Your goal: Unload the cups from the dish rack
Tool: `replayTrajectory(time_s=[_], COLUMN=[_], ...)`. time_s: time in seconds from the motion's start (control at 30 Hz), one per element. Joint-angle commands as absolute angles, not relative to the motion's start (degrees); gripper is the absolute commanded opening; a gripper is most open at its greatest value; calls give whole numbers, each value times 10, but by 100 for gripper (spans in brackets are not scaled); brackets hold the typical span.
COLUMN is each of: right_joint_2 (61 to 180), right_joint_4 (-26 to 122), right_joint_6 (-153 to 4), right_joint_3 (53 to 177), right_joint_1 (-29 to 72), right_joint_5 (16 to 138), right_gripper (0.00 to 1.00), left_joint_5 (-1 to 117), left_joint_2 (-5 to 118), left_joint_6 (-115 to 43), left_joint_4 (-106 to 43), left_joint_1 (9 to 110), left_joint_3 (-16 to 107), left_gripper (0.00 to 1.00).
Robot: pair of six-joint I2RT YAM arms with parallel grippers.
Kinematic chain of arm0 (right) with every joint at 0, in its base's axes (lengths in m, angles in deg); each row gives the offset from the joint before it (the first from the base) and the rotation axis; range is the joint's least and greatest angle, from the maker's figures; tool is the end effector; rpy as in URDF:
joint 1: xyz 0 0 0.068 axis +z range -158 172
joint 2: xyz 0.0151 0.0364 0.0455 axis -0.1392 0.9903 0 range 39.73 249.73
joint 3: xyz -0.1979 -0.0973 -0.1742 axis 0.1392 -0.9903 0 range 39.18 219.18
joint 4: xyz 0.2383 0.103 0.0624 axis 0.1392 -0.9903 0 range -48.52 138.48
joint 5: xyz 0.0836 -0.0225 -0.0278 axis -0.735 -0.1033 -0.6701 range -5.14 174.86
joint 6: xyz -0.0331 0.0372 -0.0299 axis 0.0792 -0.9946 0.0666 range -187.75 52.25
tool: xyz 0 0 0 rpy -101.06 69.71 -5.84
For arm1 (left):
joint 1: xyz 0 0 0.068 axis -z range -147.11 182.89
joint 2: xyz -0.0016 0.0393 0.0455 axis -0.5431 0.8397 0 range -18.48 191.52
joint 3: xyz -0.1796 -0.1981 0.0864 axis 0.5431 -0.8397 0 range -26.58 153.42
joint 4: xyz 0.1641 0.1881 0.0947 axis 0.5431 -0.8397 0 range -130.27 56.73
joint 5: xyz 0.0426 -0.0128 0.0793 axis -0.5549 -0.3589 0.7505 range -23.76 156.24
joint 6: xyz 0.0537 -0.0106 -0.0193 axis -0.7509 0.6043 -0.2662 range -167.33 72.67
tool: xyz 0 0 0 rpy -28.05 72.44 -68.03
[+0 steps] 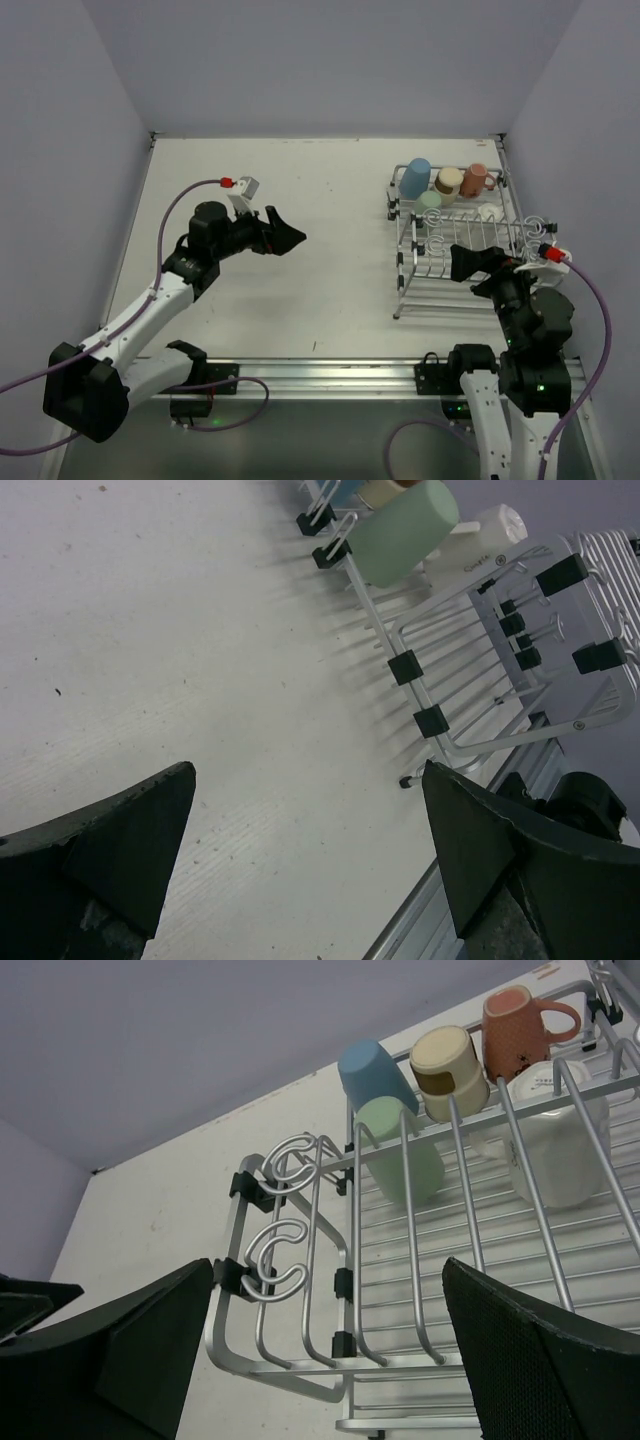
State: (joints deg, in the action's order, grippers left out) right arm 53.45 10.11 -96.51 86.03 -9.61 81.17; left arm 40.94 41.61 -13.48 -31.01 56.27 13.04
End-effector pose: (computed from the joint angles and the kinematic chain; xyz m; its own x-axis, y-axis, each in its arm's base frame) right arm 0.0477 0.0014 0.3549 -0.0973 0.4831 -0.8702 0.0125 0.8748 0.4843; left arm 0.2190 -0.1140 0.2832 -0.6457 -0.2696 -0.7145 0.4476 0.6244 -0.6401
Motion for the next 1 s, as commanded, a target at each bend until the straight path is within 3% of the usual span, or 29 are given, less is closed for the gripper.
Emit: replayTrajectory(time_s=[0.0,0.37,0.97], right_joint_2=[541,631,952], right_joint_4=[107,90,1], right_joint_6=[-968,-960,-985], right_joint_3=[874,960,1207], right_joint_1=[-96,-97,-95], right_joint_5=[831,880,971], right_gripper=[99,99,99], left_joint_5=[398,424,484], left_joint_2=[417,440,458], left_joint_6=[-131,-128,-148], left_joint_4=[-285,-299,-321], left_joint_1=[560,560,561], left_joint_3=[130,147,174], left_gripper=[100,100,100])
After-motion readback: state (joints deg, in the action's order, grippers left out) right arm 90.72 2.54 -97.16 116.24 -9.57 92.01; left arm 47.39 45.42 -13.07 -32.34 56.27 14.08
